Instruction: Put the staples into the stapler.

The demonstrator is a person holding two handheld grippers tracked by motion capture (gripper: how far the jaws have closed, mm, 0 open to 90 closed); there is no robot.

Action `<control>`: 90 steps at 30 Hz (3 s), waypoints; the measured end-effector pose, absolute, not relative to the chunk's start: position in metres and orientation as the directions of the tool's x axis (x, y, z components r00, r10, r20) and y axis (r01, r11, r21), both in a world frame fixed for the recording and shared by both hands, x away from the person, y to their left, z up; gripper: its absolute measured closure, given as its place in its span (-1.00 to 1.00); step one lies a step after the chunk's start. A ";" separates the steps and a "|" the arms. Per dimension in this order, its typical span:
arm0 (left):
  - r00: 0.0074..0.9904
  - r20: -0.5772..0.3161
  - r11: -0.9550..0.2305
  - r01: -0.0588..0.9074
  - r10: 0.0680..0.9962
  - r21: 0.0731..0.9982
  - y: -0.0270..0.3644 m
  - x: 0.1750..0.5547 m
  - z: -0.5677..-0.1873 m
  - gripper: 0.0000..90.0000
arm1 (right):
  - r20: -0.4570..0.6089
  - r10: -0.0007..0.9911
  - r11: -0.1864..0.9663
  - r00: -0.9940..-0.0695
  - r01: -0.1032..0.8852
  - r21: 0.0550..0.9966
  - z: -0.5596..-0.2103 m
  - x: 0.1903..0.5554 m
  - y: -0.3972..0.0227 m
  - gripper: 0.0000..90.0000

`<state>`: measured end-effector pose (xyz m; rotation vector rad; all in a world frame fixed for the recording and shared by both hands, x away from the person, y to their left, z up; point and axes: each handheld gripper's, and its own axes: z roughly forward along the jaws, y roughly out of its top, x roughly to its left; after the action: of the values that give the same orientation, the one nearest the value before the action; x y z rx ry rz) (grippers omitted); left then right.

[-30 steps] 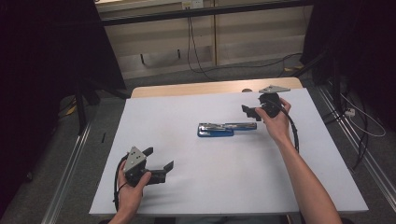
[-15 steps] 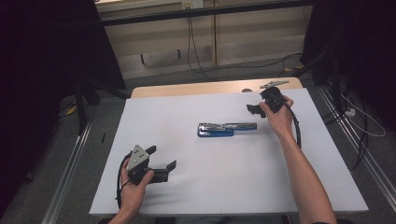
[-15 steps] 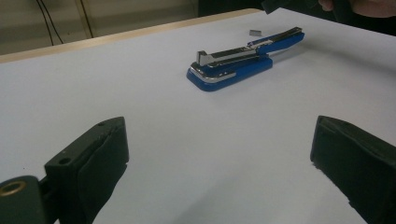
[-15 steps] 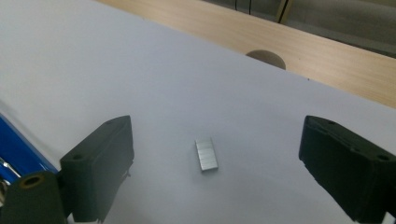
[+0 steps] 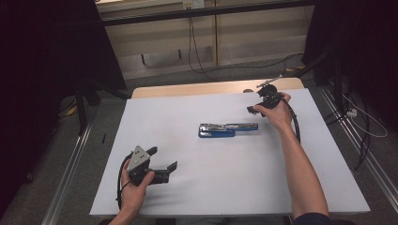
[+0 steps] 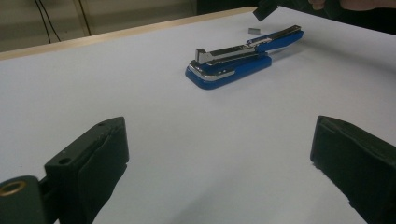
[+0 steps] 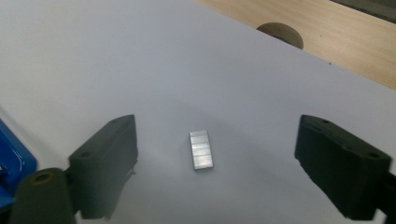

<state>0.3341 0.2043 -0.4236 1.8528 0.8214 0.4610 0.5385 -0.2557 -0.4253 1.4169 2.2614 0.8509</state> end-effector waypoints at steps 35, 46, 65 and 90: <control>0.699 -0.055 -0.266 0.343 0.713 0.901 0.203 0.335 -0.425 -0.90 | 0.033 0.854 0.434 -0.519 0.747 0.503 -0.439 0.551 -0.249 0.58; 0.699 -0.065 -0.263 0.352 0.712 0.898 0.204 0.336 -0.425 -0.90 | 0.043 0.848 0.434 -0.528 0.739 0.515 -0.440 0.551 -0.249 0.75; 0.690 -0.080 -0.251 0.365 0.719 0.896 0.205 0.337 -0.426 -0.90 | 0.072 0.845 0.411 -0.530 0.729 0.547 -0.432 0.541 -0.256 0.75; 0.686 -0.089 -0.245 0.374 0.722 0.894 0.205 0.340 -0.427 -0.90 | 0.127 0.778 0.407 -0.615 0.649 0.643 -0.411 0.524 -0.243 0.76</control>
<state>0.3397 0.2052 -0.4274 1.8604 0.8613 0.4200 0.5240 -0.2430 -0.4105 1.2687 2.4686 0.9955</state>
